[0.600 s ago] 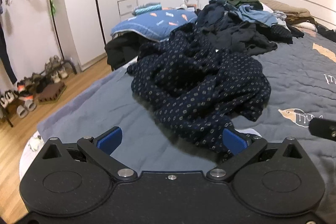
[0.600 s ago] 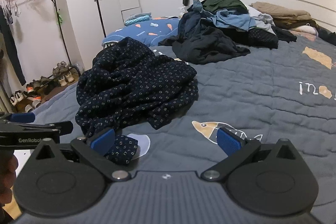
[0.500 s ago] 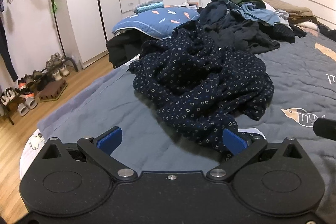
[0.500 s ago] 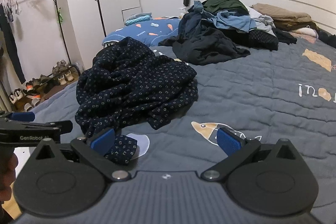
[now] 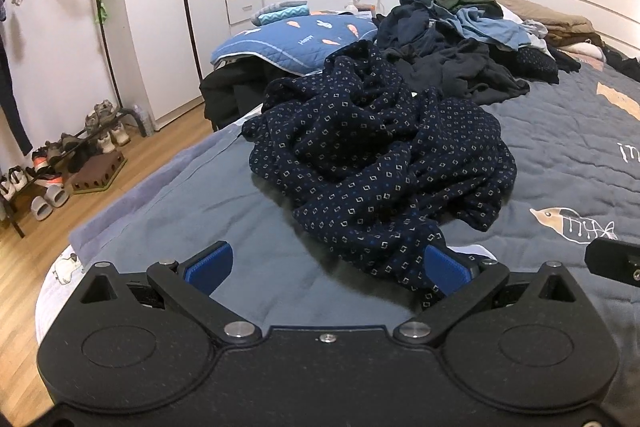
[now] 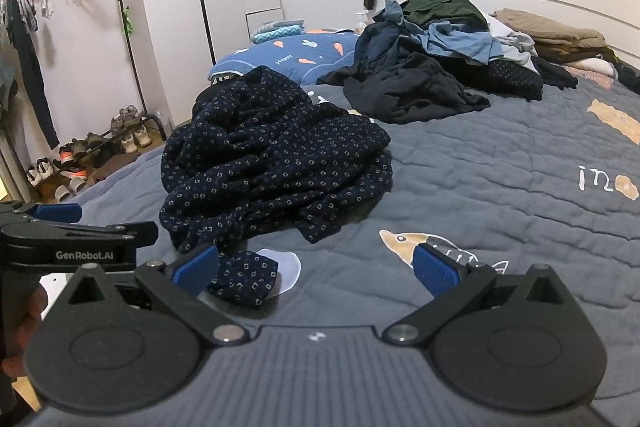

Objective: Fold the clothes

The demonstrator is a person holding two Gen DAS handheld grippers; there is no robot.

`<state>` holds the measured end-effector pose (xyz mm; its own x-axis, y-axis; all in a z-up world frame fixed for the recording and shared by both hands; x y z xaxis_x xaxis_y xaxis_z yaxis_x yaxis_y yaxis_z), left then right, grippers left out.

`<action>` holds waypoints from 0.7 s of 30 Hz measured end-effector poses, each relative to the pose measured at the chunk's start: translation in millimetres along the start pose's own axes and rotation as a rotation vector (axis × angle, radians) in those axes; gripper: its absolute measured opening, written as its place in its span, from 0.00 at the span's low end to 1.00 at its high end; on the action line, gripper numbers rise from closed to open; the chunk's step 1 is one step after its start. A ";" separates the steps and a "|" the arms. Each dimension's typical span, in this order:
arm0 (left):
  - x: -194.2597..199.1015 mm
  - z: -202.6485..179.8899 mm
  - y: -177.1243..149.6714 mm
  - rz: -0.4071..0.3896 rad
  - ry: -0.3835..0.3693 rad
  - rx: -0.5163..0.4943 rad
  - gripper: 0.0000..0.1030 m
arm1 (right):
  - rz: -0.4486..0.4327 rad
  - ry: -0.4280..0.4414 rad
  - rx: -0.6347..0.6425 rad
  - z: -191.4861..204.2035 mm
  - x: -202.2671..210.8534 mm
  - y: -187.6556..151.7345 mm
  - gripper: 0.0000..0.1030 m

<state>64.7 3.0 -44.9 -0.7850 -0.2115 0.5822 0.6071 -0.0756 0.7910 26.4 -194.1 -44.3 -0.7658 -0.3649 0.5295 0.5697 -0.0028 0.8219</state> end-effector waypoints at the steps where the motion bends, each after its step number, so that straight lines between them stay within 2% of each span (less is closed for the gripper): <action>1: 0.0 -0.6 -0.4 0.000 -0.001 -0.002 1.00 | 0.001 0.001 -0.001 -0.9 -0.1 0.3 1.00; 21: 2.7 -4.2 -2.0 -0.012 -0.002 -0.013 1.00 | 0.014 0.015 0.010 4.2 -0.1 -1.7 1.00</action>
Point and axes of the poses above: each gripper's, at about its wrist camera, not at the fingertips, and x roughly against the way its jaws point, z to its left, y to its top, the point moved 8 cm from there along -x, roughly the way its jaws point, and after that the axes turned 9 degrees about y, right-handed, at the moved point
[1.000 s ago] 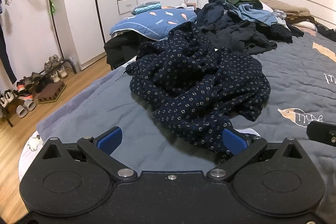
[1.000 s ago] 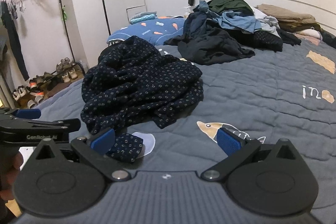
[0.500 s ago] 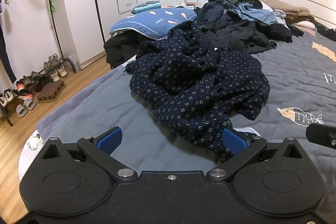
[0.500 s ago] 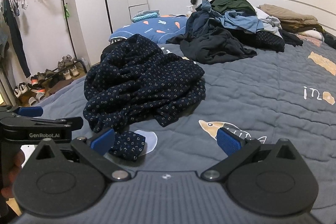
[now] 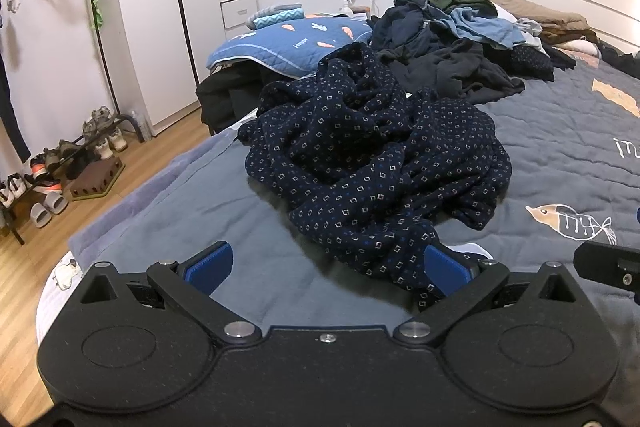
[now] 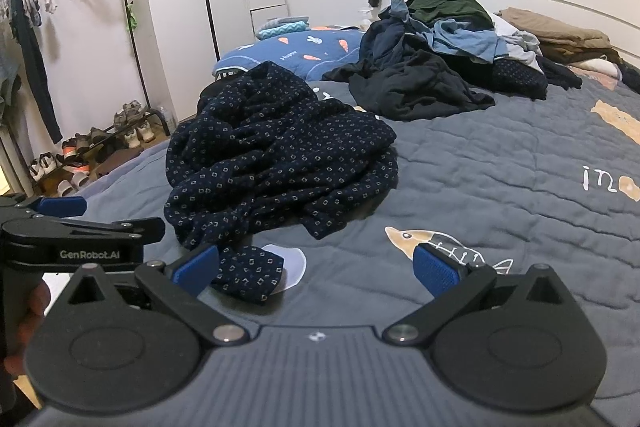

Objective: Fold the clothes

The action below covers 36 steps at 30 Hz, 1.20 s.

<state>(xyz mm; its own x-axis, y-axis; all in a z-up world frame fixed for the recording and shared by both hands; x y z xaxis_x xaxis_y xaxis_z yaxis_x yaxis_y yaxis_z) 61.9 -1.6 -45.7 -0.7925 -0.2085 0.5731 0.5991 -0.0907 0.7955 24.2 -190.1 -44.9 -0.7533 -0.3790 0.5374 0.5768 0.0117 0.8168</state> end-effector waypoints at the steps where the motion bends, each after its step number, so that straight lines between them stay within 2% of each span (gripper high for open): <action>1: 0.0 0.0 0.0 0.000 0.001 0.000 1.00 | 0.001 0.000 0.000 -0.4 -0.1 0.1 1.00; 36: -2.1 12.6 1.5 0.005 -0.011 0.021 1.00 | 0.006 -0.001 -0.024 1.0 -0.2 0.8 1.00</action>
Point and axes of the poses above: each gripper's, at about its wrist camera, not at the fingertips, and x roughly against the way its jaws point, z to its left, y to its top, the point moved 8 cm from there along -x, roughly the way its jaws point, and after that the axes turned 9 degrees about y, right-handed, at the moved point
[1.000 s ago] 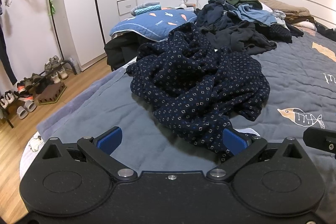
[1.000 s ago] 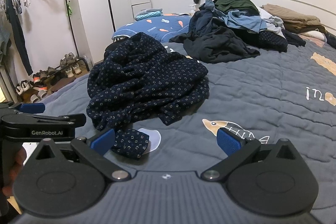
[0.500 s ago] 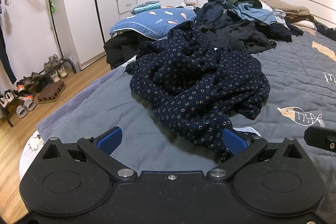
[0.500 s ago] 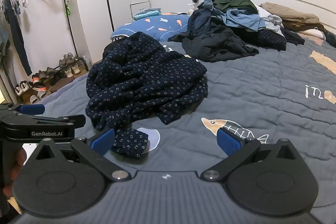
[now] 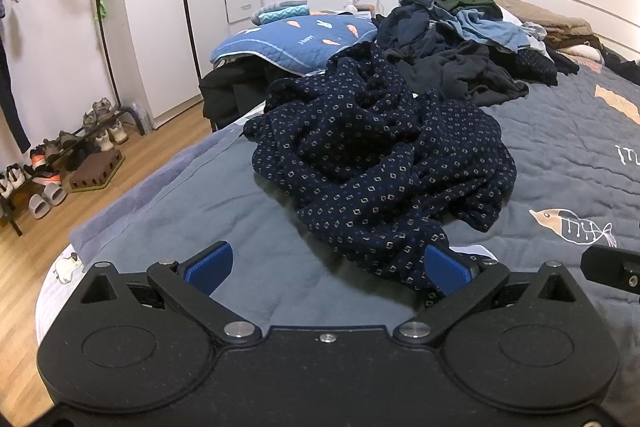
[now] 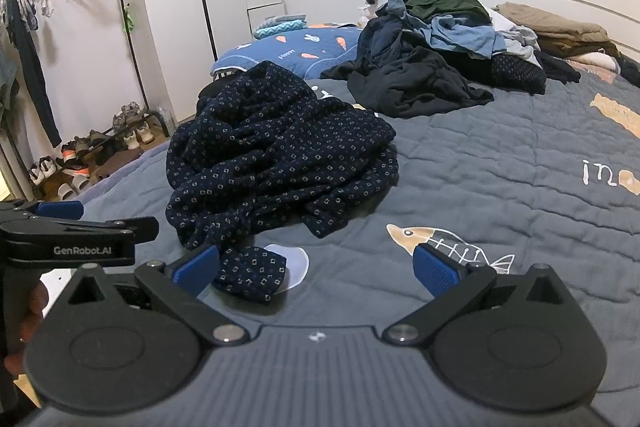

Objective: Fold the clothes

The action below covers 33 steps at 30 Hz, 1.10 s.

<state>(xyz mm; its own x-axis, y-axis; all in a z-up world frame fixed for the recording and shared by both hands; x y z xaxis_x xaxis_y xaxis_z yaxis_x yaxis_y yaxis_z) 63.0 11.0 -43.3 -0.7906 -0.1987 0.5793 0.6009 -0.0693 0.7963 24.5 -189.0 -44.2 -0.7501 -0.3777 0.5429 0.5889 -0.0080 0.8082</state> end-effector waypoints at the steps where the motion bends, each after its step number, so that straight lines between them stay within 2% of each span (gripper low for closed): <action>1: -0.2 1.7 0.6 -0.004 0.000 0.000 1.00 | 0.001 -0.002 0.003 1.3 -0.6 0.0 1.00; 7: -1.0 13.3 7.8 -0.045 0.027 -0.007 1.00 | 0.008 -0.007 0.022 9.9 -5.2 1.4 1.00; 15: -8.9 32.9 12.1 0.007 -0.024 0.066 1.00 | 0.013 0.006 0.041 26.7 -24.8 21.3 1.00; 18: -9.0 47.4 19.0 -0.018 -0.004 0.089 1.00 | 0.019 0.018 0.066 37.3 -40.5 29.8 1.00; 22: -16.5 74.6 29.3 -0.044 0.060 0.114 1.00 | 0.039 0.024 0.140 54.5 -67.5 31.9 1.00; 26: -30.1 104.7 35.5 -0.029 0.121 0.214 1.00 | 0.078 0.050 0.176 71.1 -99.8 27.1 1.00; 29: -39.6 112.4 33.9 0.019 0.094 0.293 1.00 | 0.103 0.070 0.209 84.7 -122.7 21.2 0.99; 33: -39.9 113.3 36.7 0.025 0.076 0.309 1.00 | 0.142 0.077 0.283 103.6 -140.7 8.0 0.98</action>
Point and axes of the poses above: each gripper's, at about its wrist camera, not at the fingertips, and x roughly against the way its jaws point, z to its left, y to its top, the point moved 8 cm from there along -x, roughly the way its jaws point, and after that the axes turned 9 degrees about y, right-handed, at the moved point
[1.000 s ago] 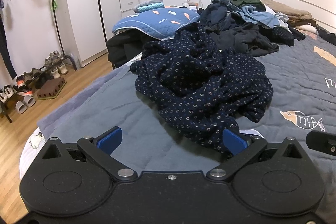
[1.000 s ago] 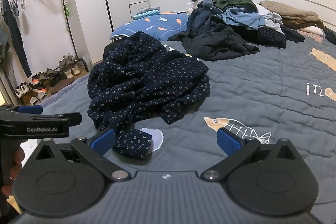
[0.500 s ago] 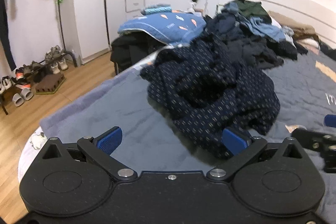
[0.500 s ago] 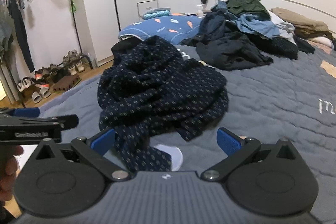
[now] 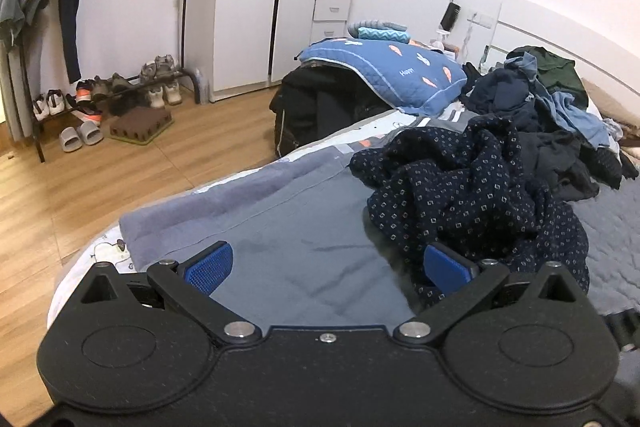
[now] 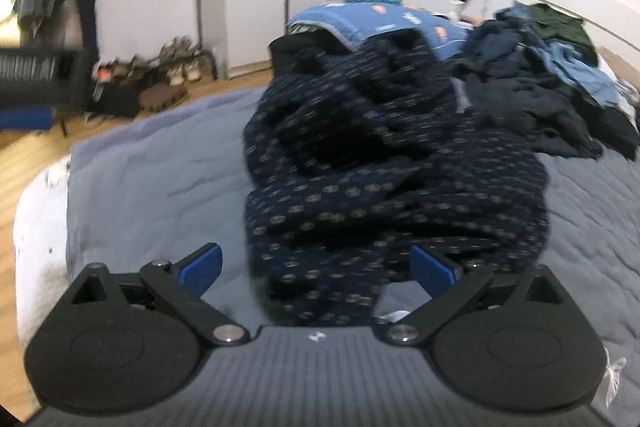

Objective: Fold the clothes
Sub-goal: 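Grasp the navy print shirt with the right gripper and pull it back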

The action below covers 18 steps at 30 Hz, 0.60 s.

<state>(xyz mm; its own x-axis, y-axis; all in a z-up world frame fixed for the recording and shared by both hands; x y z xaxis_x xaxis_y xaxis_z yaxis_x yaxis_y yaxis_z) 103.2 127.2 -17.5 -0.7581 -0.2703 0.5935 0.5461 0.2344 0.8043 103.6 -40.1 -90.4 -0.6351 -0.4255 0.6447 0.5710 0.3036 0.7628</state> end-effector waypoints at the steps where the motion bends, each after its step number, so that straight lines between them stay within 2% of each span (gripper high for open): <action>1: 0.0 0.0 0.5 0.001 -0.003 0.002 1.00 | 0.010 -0.005 0.020 3.7 -4.8 -1.4 0.98; 3: -1.2 1.7 -0.8 0.016 -0.020 0.017 1.00 | 0.028 -0.029 0.046 5.7 -11.4 -4.8 0.94; 4: -1.6 2.1 -1.4 0.024 -0.029 0.026 1.00 | 0.032 -0.040 0.055 5.2 -13.6 -6.1 0.82; 5: -2.0 1.9 -1.8 0.029 -0.035 0.030 1.00 | 0.035 -0.052 0.059 4.1 -15.2 -7.3 0.62; 6: -2.4 1.8 -2.1 0.033 -0.039 0.033 1.00 | 0.039 -0.068 0.053 1.3 -15.4 -8.3 0.51; 7: -2.0 1.4 -2.7 0.033 -0.040 0.030 1.00 | 0.044 -0.079 0.039 -2.4 -15.2 -9.3 0.33; 8: -1.7 1.5 -2.7 0.031 -0.038 0.026 1.00 | 0.043 -0.078 0.019 -6.1 -13.8 -9.8 0.20; 11: -1.5 3.4 -2.1 0.030 -0.035 0.035 1.00 | 0.017 -0.053 -0.057 -16.4 -3.2 -9.6 0.11; 18: -2.5 3.3 -3.7 0.037 -0.043 0.032 1.00 | -0.111 -0.083 -0.151 -39.6 61.4 1.6 0.10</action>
<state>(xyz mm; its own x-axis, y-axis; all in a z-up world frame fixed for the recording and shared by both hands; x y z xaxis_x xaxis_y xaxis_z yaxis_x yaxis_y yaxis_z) 101.9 130.1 -22.1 -0.7526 -0.2206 0.6204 0.5627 0.2736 0.7800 86.2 -99.5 -51.6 -0.7352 -0.3759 0.5640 0.5630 0.1247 0.8170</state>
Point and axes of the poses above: each gripper's, at about its wrist camera, not at the fingertips, and x roughly against the way its jaws point, z to its left, y to its top, the point moved 8 cm from there along -x, roughly the way its jaws point, and after that the axes turned 9 degrees about y, right-handed, at the moved point
